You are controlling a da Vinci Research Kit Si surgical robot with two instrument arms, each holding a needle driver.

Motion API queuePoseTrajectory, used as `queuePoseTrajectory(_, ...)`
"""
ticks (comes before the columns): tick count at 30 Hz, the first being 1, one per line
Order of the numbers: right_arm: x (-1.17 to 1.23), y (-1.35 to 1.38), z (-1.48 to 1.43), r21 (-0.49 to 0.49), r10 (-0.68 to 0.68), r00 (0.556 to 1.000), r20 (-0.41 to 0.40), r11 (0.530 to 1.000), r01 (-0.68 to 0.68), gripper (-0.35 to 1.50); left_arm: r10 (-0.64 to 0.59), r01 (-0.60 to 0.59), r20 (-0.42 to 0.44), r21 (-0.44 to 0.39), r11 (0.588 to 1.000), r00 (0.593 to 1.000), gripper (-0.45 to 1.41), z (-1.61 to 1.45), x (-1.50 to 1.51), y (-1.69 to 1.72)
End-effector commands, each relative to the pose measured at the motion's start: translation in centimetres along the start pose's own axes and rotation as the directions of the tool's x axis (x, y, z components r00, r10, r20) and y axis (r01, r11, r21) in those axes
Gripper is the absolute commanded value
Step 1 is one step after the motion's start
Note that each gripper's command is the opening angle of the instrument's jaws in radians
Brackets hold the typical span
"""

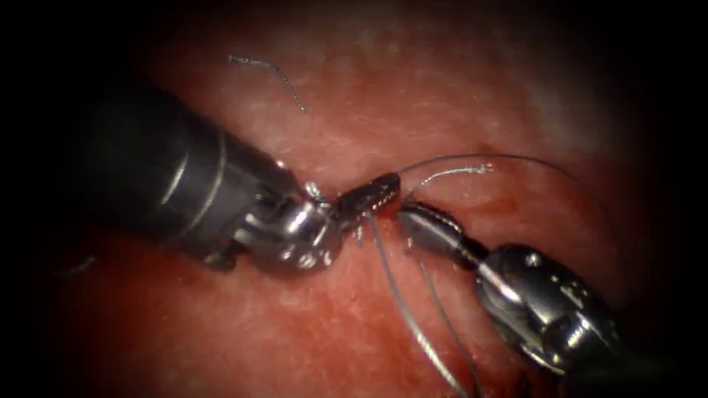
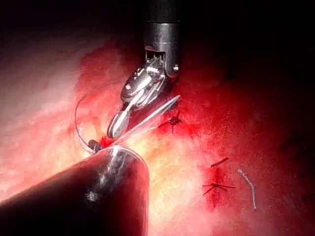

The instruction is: Wound Closure

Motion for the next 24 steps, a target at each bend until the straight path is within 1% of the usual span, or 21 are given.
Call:
queuePoseTrajectory(1,-0.11,-0.08,0.05,0.033,-0.024,0.998,0.055,0.999,0.022,-0.23,-0.005,0.005,-0.001,0.000,1.000,1.000,-0.45,-0.02,0.04,0.06)
queuePoseTrajectory(2,-0.16,-0.10,0.08,0.051,-0.071,0.993,0.096,0.996,0.066,-0.20,-0.008,0.008,-0.001,0.002,1.000,1.000,-0.45,-0.02,0.05,0.03)
queuePoseTrajectory(3,-0.20,-0.12,0.10,0.061,-0.105,0.988,0.118,0.993,0.098,-0.18,-0.010,0.010,0.000,0.003,1.000,1.000,-0.45,-0.01,0.05,0.00)
queuePoseTrajectory(5,-0.29,-0.19,0.18,0.125,-0.165,0.975,0.146,0.981,0.147,-0.23,-0.015,0.015,-0.002,0.007,1.000,1.000,-0.45,0.03,0.07,-0.05)
queuePoseTrajectory(7,-0.33,-0.26,0.25,0.186,-0.206,0.967,0.147,0.966,0.178,-0.32,-0.016,0.016,0.000,0.007,1.000,1.000,-0.45,0.08,0.09,-0.06)
queuePoseTrajectory(9,-0.33,-0.37,0.31,0.252,-0.264,0.955,0.135,0.941,0.224,-0.33,-0.014,0.014,0.000,0.010,1.000,1.000,-0.45,0.16,0.12,-0.02)
queuePoseTrajectory(10,-0.32,-0.42,0.32,0.274,-0.277,0.953,0.125,0.933,0.235,-0.33,-0.013,0.013,-0.003,0.012,1.000,1.000,-0.45,0.20,0.13,0.00)
queuePoseTrajectory(11,-0.30,-0.49,0.34,0.303,-0.298,0.950,0.093,0.918,0.258,-0.33,-0.011,0.011,-0.006,0.014,1.000,1.000,-0.45,0.25,0.13,0.02)
queuePoseTrajectory(13,-0.26,-0.58,0.36,0.343,-0.295,0.955,0.037,0.901,0.265,-0.30,-0.007,0.007,-0.006,0.018,1.000,1.000,-0.45,0.32,0.12,0.07)
queuePoseTrajectory(15,-0.19,-0.65,0.35,0.380,-0.292,0.956,-0.037,0.880,0.284,-0.35,-0.008,0.008,-0.004,0.022,1.000,1.000,-0.45,0.40,0.08,0.13)
queuePoseTrajectory(19,-0.07,-0.73,0.28,0.391,-0.292,0.953,-0.078,0.870,0.299,-0.35,0.004,-0.004,-0.014,0.021,1.000,1.000,-0.45,0.55,-0.09,0.23)
queuePoseTrajectory(24,0.02,-0.74,0.20,0.394,-0.272,0.954,-0.126,0.869,0.300,-0.35,0.016,-0.016,-0.025,0.007,1.000,1.000,-0.45,0.71,-0.28,0.32)
